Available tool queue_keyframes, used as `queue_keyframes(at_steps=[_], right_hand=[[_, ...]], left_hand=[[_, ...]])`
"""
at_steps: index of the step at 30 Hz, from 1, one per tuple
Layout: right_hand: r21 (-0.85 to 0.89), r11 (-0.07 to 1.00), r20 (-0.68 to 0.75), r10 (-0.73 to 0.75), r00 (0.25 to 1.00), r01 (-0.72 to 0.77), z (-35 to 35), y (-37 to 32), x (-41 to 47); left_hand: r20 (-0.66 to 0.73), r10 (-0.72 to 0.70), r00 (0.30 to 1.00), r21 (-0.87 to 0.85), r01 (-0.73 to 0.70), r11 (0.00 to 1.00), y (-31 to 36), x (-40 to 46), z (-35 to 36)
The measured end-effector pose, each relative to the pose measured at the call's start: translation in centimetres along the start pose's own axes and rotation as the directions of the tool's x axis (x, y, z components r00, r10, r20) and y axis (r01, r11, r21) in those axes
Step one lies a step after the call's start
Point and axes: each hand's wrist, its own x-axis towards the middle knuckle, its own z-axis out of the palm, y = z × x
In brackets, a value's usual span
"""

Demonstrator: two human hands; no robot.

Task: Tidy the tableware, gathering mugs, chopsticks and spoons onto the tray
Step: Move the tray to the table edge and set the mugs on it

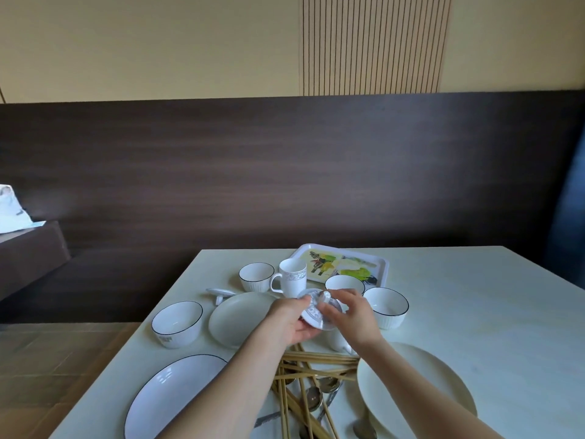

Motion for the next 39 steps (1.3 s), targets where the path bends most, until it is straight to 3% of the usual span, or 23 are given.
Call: queue_keyframes(at_steps=[3, 6, 8, 15, 27, 33, 37, 39], right_hand=[[-0.035, 0.998, -0.001, 0.057, 0.998, -0.057, -1.1, 0.5, 0.6], [-0.058, 0.971, -0.15, 0.221, 0.964, -0.232, -2.9, 1.3, 2.6], [-0.163, 0.937, -0.211, 0.271, 0.939, -0.307, -4.3, 1.8, 3.7], [-0.366, 0.906, -0.04, 0.211, 0.977, -0.211, -3.0, 3.6, 5.9], [-0.582, 0.804, 0.014, 0.159, 0.987, -0.121, -1.8, 4.8, 6.6], [-0.551, 0.818, 0.013, 0.206, 0.978, -0.165, -2.0, 4.6, 6.1], [-0.425, 0.822, -0.202, 0.322, 0.925, -0.379, -2.4, 5.0, 4.4], [-0.378, 0.787, -0.179, 0.455, 0.872, -0.488, -2.4, 5.6, 3.6]], left_hand=[[-0.011, -0.004, 1.0, 0.063, 0.004, 0.998, -0.9, 0.9, 0.9], [-0.035, -0.023, 0.999, 0.183, 0.029, 0.983, -1.7, 2.3, 1.3], [-0.036, -0.057, 0.998, 0.154, 0.062, 0.986, -2.0, 2.9, 1.7], [-0.058, -0.099, 0.993, 0.178, 0.108, 0.978, -2.3, 4.8, 3.5], [-0.047, -0.165, 0.985, 0.197, 0.171, 0.965, -3.5, 6.5, 3.8], [-0.005, -0.161, 0.987, 0.152, 0.16, 0.975, -3.4, 5.9, 3.7], [-0.005, -0.153, 0.988, 0.103, 0.153, 0.983, -3.3, 5.5, 3.7], [0.003, -0.159, 0.987, 0.079, 0.158, 0.984, -3.3, 5.1, 3.9]])
